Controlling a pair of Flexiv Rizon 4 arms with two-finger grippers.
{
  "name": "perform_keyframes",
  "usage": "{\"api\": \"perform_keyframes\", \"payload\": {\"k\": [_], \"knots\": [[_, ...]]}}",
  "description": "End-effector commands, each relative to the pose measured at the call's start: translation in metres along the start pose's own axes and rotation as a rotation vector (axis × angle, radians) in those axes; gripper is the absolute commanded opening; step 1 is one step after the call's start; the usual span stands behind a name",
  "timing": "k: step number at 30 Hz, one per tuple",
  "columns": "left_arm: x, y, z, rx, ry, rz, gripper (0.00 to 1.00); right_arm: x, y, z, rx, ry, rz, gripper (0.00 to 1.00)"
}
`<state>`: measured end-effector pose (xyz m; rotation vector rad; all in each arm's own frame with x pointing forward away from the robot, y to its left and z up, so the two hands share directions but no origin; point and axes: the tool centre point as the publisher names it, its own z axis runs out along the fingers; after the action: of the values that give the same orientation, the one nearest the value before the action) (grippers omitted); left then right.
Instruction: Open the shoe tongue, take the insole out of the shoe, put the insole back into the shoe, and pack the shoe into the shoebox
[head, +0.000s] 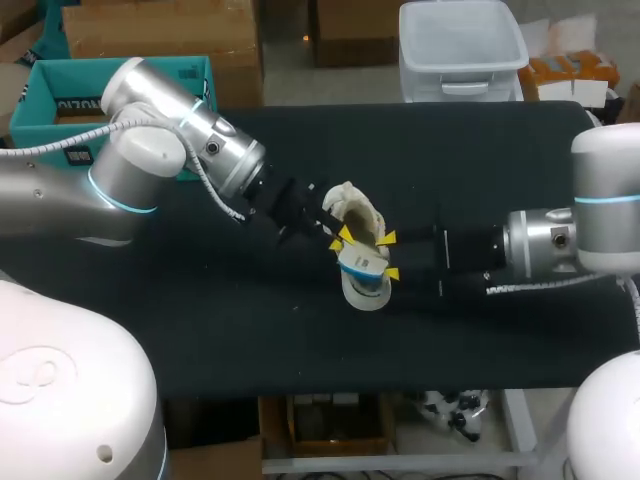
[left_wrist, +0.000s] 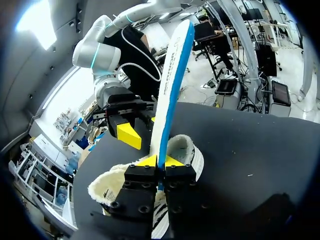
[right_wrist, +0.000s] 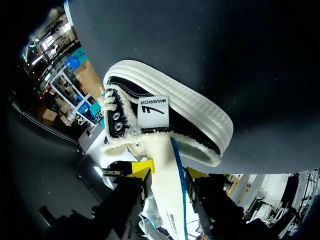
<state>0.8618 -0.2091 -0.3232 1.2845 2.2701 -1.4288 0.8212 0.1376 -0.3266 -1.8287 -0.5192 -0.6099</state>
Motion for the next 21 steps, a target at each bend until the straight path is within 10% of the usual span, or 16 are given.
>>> {"api": "perform_keyframes", "payload": {"k": [1, 4, 7, 21], "knots": [[0.002, -0.001, 0.004, 0.004, -0.012, 0.001, 0.0, 0.0, 0.0, 0.005, 0.005, 0.001, -0.001, 0.47], [0.003, -0.002, 0.006, 0.004, -0.012, 0.004, 0.0, 0.001, 0.0, 0.008, 0.006, -0.006, -0.002, 0.45], [0.004, 0.0, 0.007, -0.004, -0.008, 0.005, 0.0, 0.002, 0.001, 0.009, -0.001, -0.013, -0.005, 0.0], [-0.005, 0.019, 0.006, -0.04, -0.021, -0.037, 0.0, 0.01, 0.022, 0.021, -0.043, -0.081, -0.022, 0.0]]}}
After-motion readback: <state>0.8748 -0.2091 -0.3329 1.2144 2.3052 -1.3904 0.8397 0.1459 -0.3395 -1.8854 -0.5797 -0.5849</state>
